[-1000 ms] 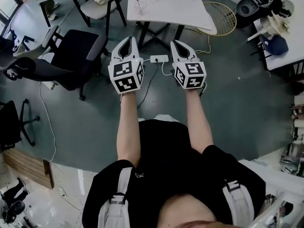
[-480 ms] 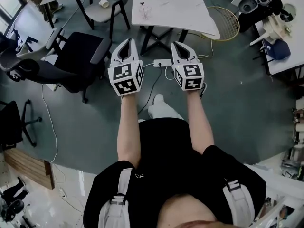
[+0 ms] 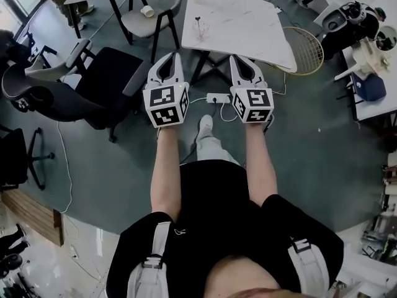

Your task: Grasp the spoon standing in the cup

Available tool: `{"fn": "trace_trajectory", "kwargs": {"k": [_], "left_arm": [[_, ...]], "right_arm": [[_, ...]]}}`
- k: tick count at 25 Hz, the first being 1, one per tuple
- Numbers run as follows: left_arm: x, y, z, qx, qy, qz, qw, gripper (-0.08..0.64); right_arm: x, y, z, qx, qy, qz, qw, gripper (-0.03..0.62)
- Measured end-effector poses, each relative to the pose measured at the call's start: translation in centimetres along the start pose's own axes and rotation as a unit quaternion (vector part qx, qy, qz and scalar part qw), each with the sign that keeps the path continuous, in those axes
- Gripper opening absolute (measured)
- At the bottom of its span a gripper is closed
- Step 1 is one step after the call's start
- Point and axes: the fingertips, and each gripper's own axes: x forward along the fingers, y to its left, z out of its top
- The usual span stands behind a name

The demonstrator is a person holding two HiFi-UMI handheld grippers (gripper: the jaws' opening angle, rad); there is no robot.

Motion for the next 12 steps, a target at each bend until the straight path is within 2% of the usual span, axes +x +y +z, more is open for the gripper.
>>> {"fn": "trace_trajectory", "kwargs": {"k": [6, 10, 12], "left_arm": [[5.5, -0.3, -1.0, -0.004, 0.019, -0.001, 0.9998, 0.015], [11.0, 0.1, -1.4, 0.0, 0.024, 0.008, 0.9997, 0.015], [13.8, 0.4, -2.6, -0.015, 0.033, 0.02, 0.9991, 0.015]], "right_arm": [[4.0, -3.4, -1.2, 0.015, 0.004, 0.011, 1.0, 0.006], [8.5, -7.0, -3.9, 0.022, 0.032, 0.017, 0.999, 0.006], [10.3, -8.8, -5.5, 0.023, 0.052, 0.026, 0.998, 0.006]]}}
